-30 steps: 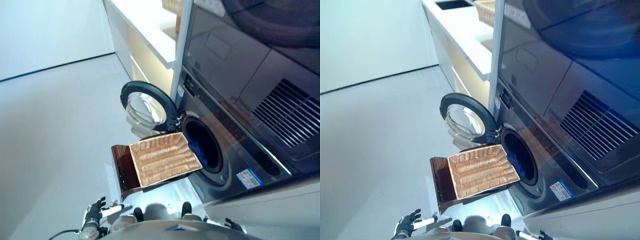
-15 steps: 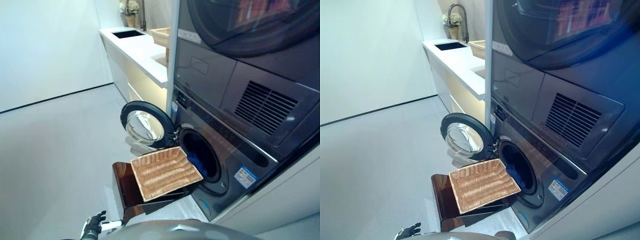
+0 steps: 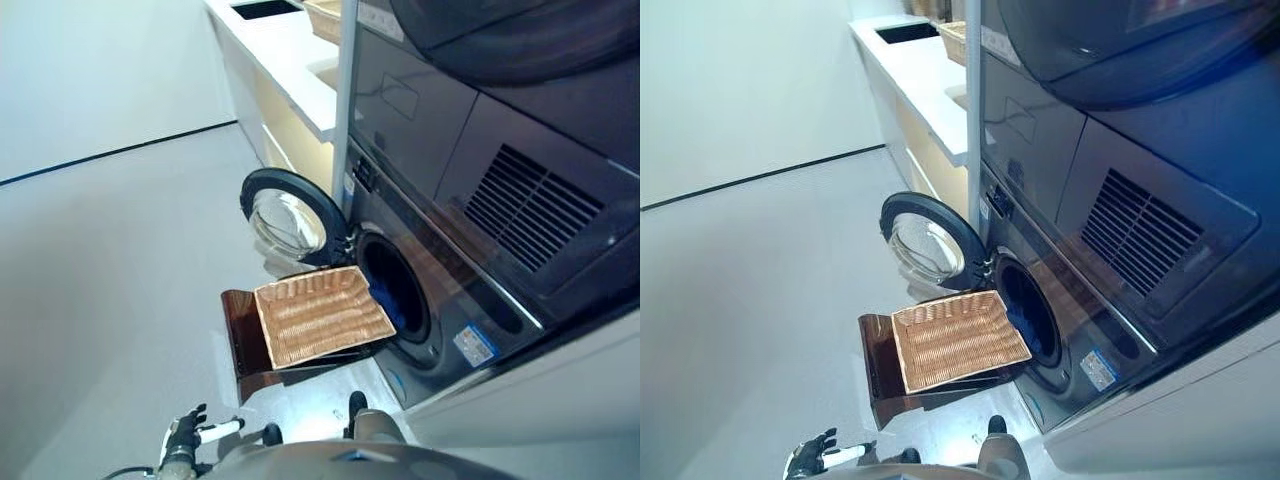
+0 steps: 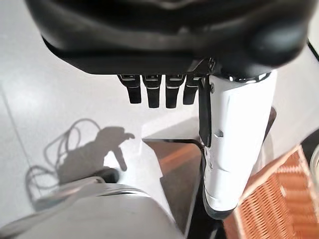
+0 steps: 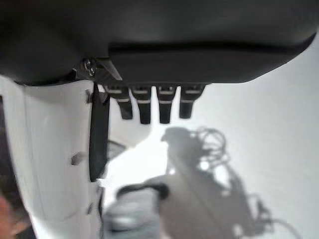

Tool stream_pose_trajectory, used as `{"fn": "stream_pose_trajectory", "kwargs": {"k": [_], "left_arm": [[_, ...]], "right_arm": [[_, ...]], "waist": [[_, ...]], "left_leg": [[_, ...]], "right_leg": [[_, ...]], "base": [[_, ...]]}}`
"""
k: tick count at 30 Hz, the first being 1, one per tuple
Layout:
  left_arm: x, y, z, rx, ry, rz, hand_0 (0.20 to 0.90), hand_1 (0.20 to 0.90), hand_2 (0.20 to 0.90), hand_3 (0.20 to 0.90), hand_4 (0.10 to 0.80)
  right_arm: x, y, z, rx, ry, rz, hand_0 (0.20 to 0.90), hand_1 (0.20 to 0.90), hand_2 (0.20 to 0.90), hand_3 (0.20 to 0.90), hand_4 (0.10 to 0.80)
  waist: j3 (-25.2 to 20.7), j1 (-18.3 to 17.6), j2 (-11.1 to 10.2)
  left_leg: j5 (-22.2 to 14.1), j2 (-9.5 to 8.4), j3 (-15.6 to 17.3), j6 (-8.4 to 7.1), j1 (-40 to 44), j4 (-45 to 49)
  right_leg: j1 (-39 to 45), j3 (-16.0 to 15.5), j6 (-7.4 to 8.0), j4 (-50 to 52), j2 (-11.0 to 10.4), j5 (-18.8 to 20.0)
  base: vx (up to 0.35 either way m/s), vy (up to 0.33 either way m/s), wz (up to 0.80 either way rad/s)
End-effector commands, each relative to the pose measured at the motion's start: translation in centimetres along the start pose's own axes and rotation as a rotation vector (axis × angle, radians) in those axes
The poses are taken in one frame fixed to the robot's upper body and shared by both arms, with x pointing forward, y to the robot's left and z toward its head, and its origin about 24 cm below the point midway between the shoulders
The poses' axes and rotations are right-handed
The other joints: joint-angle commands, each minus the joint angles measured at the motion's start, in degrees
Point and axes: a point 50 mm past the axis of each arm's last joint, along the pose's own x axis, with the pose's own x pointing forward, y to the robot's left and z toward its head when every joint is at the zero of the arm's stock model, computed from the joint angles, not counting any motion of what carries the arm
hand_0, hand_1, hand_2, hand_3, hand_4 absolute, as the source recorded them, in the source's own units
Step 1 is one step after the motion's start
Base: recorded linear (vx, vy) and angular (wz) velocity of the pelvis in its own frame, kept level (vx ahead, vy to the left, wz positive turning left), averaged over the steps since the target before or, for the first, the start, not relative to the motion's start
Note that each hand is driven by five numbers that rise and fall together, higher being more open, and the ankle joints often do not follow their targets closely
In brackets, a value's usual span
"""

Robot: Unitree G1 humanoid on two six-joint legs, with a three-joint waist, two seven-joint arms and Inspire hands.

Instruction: Pick up the clothes and place them into the washing machine

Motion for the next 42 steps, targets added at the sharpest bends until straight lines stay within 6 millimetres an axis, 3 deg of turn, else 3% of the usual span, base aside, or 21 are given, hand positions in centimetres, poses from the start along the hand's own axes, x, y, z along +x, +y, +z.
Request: {"fn": "stream_pose_trajectory", "kwargs": {"k": [1,5,7,8,9,13,17,18,19,21,23,29,30,32,33,35,38,39,40,41,42], "left_arm": [[0.8,-1.2,5.4,-0.047,-0.197,-0.02,0.9,0.9,0.9,0.9,0.8],[0.9,-0.9,5.7,-0.05,-0.211,-0.008,0.9,0.9,0.9,0.9,0.8],[0.9,-0.7,5.3,-0.051,-0.197,-0.002,0.9,0.9,0.9,0.9,0.8],[0.9,-0.7,5.3,-0.051,-0.198,-0.002,0.9,0.9,0.9,0.9,0.8],[0.9,-0.3,5.0,-0.053,-0.187,0.008,0.9,0.9,0.9,0.9,0.8],[0.7,-0.1,4.0,-0.05,-0.161,0.012,0.9,0.9,0.9,0.9,0.8],[0.6,-0.2,3.5,-0.028,-0.15,0.016,0.9,0.9,0.9,0.9,0.8],[0.7,-0.1,3.6,-0.02,-0.15,0.025,0.9,0.9,0.9,0.9,0.8],[0.7,-0.1,3.6,-0.02,-0.15,0.025,0.9,0.9,0.9,0.9,0.8],[0.7,-0.5,4.0,-0.012,-0.16,0.023,0.9,0.9,0.9,0.9,0.8],[0.7,-0.8,4.2,-0.004,-0.164,0.02,0.9,0.9,0.9,0.9,0.8],[0.8,-0.8,5.2,-0.004,-0.201,0.03,0.9,0.9,0.9,0.9,0.8],[1.0,-0.3,5.8,-0.003,-0.219,0.042,0.9,0.9,0.9,0.9,0.8],[1.0,0.0,6.0,-0.007,-0.226,0.053,0.9,0.9,0.9,0.9,0.8],[1.1,0.4,6.7,0.001,-0.254,0.061,0.9,0.9,0.9,0.9,0.8],[1.2,0.8,7.3,0.018,-0.274,0.067,0.9,0.9,0.9,0.9,0.8],[1.3,0.8,8.0,0.024,-0.295,0.071,0.9,0.9,0.9,0.9,0.8],[1.3,0.8,8.0,0.024,-0.295,0.071,0.9,0.9,0.9,0.9,0.8],[1.2,0.6,8.6,0.019,-0.322,0.068,0.9,0.9,0.9,0.9,0.8],[0.8,0.2,10.6,0.035,-0.438,0.049,0.9,0.9,0.9,0.9,0.8],[0.8,0.2,10.6,0.035,-0.438,0.049,0.9,0.9,0.9,0.9,0.8]], "right_arm": [[0.3,0.3,2.5,0.061,-0.082,-0.023,0.9,0.9,0.9,0.9,0.8],[0.4,0.5,3.5,0.061,-0.116,-0.018,0.9,0.9,0.9,0.9,0.8],[0.4,0.8,4.2,0.085,-0.138,-0.011,0.9,0.9,0.9,0.9,0.8],[0.4,0.8,4.2,0.085,-0.138,-0.011,0.9,0.9,0.9,0.9,0.8],[0.4,1.1,4.9,0.125,-0.16,0.002,0.9,0.9,0.9,0.9,0.8],[0.4,1.6,6.0,0.138,-0.187,0.02,0.9,0.9,0.9,0.9,0.8],[0.2,2.6,9.3,0.209,-0.275,0.047,0.9,0.9,0.9,0.9,0.8],[0.0,3.2,10.1,0.218,-0.299,0.063,0.9,0.9,0.9,0.9,0.8],[0.0,3.2,10.1,0.218,-0.299,0.063,0.9,0.9,0.9,0.9,0.8],[-0.3,4.0,11.6,0.214,-0.347,0.086,0.9,0.9,0.9,0.9,0.8],[-0.6,4.7,12.7,0.221,-0.377,0.114,0.9,0.9,0.9,0.9,0.8],[-1.4,6.9,14.1,0.252,-0.402,0.192,0.9,0.9,0.9,0.9,0.8],[-1.7,7.8,14.4,0.259,-0.401,0.226,0.9,0.9,0.9,0.9,0.8],[-1.9,8.3,14.5,0.266,-0.402,0.245,0.9,0.9,0.9,0.9,0.8],[-2.5,9.4,15.4,0.279,-0.431,0.3,0.9,0.9,0.9,0.9,0.8],[-3.3,10.4,16.8,0.315,-0.466,0.339,0.9,0.9,0.9,0.9,0.8],[-4.2,11.1,19.5,0.388,-0.508,0.374,0.9,0.9,0.9,0.9,0.8],[-4.2,11.1,19.5,0.388,-0.509,0.374,0.9,0.9,0.9,0.9,0.8],[-4.6,11.4,20.2,0.413,-0.52,0.384,0.9,0.9,0.9,0.9,0.8],[-5.4,11.6,21.6,0.49,-0.56,0.413,0.9,0.9,0.9,0.9,0.8],[-5.4,11.6,21.6,0.49,-0.56,0.413,0.9,0.9,0.9,0.9,0.8]], "waist": [[-1.2,-0.5,-2.7],[-1.3,0.0,-2.3],[-0.4,1.0,-3.4],[-0.4,0.9,-3.3],[0.7,2.0,-4.6],[1.6,3.6,-5.3],[3.1,5.9,-5.0],[3.2,6.8,-3.8],[3.5,6.9,-4.0],[3.2,8.4,-1.7],[2.8,8.7,-0.8],[0.1,9.8,-0.9],[-0.5,10.8,-1.8],[-0.6,11.5,-2.3],[0.0,12.3,-2.7],[2.0,11.9,-1.9],[4.2,12.1,-0.7],[4.2,12.0,-0.6],[4.0,12.3,-1.3],[5.4,11.7,-1.6],[5.3,11.7,-1.6]], "left_leg": [[1.0,0.95,-1.7,-2.39,5.2,-2.7],[3.5,2.22,-3.1,-2.97,4.2,3.1],[8.1,1.83,-4.5,-1.98,-0.5,16.2],[7.9,1.91,-4.6,-2.02,-0.7,16.6],[10.6,0.74,-5.5,-0.7,-4.8,26.5],[12.5,-0.27,-5.8,0.21,-10.5,35.1],[12.3,0.77,-4.0,0.04,-18.2,23.8],[15.0,2.6,-4.6,-1.71,-18.3,12.5],[15.2,2.45,-4.4,-1.7,-17.5,11.8],[19.2,3.5,-5.0,-3.65,-17.1,-5.7],[20.6,3.47,-2.4,-4.67,-15.5,-10.5],[19.3,2.93,-0.5,-4.32,-11.6,-10.2],[16.7,1.87,1.0,-3.13,-11.5,-7.5],[15.3,1.37,1.7,-2.37,-11.2,-6.6],[13.0,0.42,2.9,-0.8,-10.3,-5.2],[12.4,0.69,3.2,-0.12,-9.4,-4.5],[11.0,0.26,4.0,-0.51,-7.2,-5.7],[11.0,0.26,3.9,-0.52,-7.1,-5.7],[10.3,-0.46,4.3,-1.18,-6.6,-6.6],[10.1,-0.94,3.2,-1.2,-6.0,-6.7],[10.3,-0.93,3.2,-1.2,-6.2,-6.7]], "right_leg": [[1.6,2.1,-0.86,-6.7,-0.2,5.3],[3.4,2.4,-2.9,-6.1,2.1,3.3],[6.5,2.8,-5.16,-6.1,3.2,1.8],[6.5,2.7,-5.19,-6.1,3.3,1.8],[8.6,3.4,-6.68,-6.0,3.7,1.0],[11.1,4.0,-7.67,-6.1,4.1,0.3],[13.1,5.4,-6.53,-6.2,4.1,-1.1],[14.1,5.9,-5.51,-6.6,4.9,-2.3],[14.5,6.0,-5.51,-6.7,4.7,-2.4],[17.2,6.9,-4.04,-7.7,5.6,-4.8],[19.2,7.5,-3.35,-8.3,4.9,-6.2],[22.0,6.7,-0.93,-9.1,0.2,-7.7],[21.4,6.2,0.53,-5.6,-2.5,-7.6],[20.4,6.1,1.22,-2.7,-3.4,-7.2],[16.1,4.5,3.01,6.6,-4.8,-4.3],[9.6,3.4,3.82,13.7,-3.4,-1.2],[3.6,-7.8,1.89,8.6,-6.7,-1.7],[3.8,-7.9,1.89,8.6,-6.7,-1.7],[4.9,-11.2,1.6,0.6,-7.7,-0.3],[5.5,-6.0,1.65,-1.0,-7.5,0.2],[5.4,-6.0,1.63,-1.2,-7.5,0.3]], "base": [[0.176,-0.208,0.4],[0.145,-0.176,0.13],[0.156,-0.256,0.14],[0.143,-0.241,-0.05],[0.131,-0.215,-0.33],[0.122,-0.124,-0.57],[0.143,0.056,-0.33],[0.133,0.086,-0.44],[0.233,0.151,-0.41],[0.353,0.2,-0.27],[0.316,0.211,-0.34],[0.25,0.206,-0.79],[0.375,0.292,-0.86],[0.226,0.203,-0.66],[0.108,0.135,-0.33],[0.052,0.195,0.17],[0.006,0.141,0.3],[0.107,-0.006,-0.4],[0.148,-0.029,-0.25],[0.144,-0.028,-0.01],[0.093,-0.014,0.78]]}}
